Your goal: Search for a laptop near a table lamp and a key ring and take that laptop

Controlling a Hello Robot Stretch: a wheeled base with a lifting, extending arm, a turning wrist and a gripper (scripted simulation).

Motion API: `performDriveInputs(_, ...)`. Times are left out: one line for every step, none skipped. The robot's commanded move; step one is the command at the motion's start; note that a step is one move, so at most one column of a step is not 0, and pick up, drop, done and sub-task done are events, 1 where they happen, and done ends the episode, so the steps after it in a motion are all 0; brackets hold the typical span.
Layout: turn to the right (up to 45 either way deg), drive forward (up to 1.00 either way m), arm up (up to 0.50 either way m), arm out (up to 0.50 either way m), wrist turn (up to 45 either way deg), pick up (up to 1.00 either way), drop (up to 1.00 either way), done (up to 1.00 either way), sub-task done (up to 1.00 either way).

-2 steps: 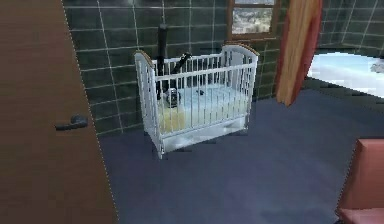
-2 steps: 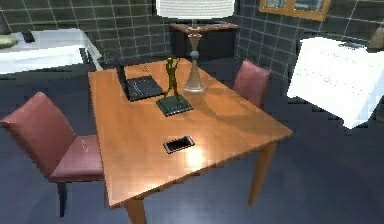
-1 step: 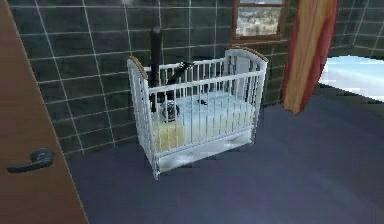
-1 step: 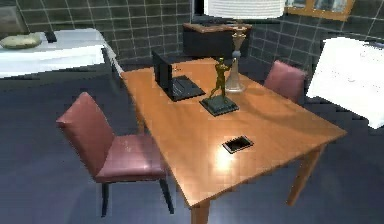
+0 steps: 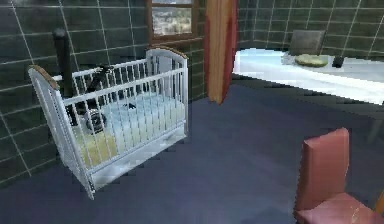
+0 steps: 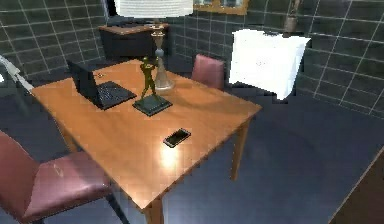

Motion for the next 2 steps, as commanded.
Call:
performDriveInputs(0.0,0.95,0.00,0.00,0.0,0.00,0.00,0.00,0.00)
performDriveInputs(42.0,0.00,0.00,0.00,0.0,0.00,0.00,0.00,0.00)
